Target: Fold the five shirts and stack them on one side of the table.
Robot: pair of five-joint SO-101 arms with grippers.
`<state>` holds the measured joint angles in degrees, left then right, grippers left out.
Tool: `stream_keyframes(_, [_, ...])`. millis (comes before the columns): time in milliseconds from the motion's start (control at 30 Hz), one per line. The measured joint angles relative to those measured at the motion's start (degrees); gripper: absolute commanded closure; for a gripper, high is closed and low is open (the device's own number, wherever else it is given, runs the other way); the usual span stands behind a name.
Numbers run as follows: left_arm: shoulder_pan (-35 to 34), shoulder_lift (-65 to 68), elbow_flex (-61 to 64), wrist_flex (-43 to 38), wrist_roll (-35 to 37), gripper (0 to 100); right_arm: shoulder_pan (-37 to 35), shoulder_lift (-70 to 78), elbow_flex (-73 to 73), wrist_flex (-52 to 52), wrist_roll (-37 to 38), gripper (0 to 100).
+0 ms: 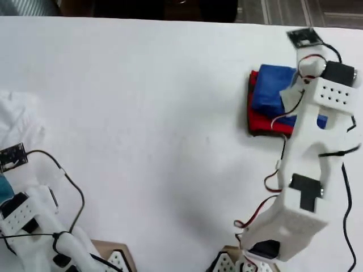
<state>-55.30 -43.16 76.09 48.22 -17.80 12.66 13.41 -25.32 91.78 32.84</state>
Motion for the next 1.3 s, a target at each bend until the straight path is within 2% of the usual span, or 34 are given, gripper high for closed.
stream_keyframes(67, [0.0,0.0,0.0,0.0,0.0,97,-3.1,-0.1,0.5,-1.1,0.4,73.8])
stream_keyframes(333, [0.0,0.0,0.0,0.0,0.0,97,-11.1,4.9,1.2,-3.4,9.8,76.1])
stream_keyframes(633, [0.0,0.0,0.0,0.0,0.0,97,-11.3,9.3,1.2,-4.3,13.3,76.0])
stream_keyframes(1067, [0.0,0.0,0.0,0.0,0.0,97,-9.1,15.6,1.2,-8.0,13.4,76.5])
stream_keyframes(1300, [0.0,0.0,0.0,0.0,0.0,97,-4.8,21.0,-2.4,-12.7,13.4,95.4])
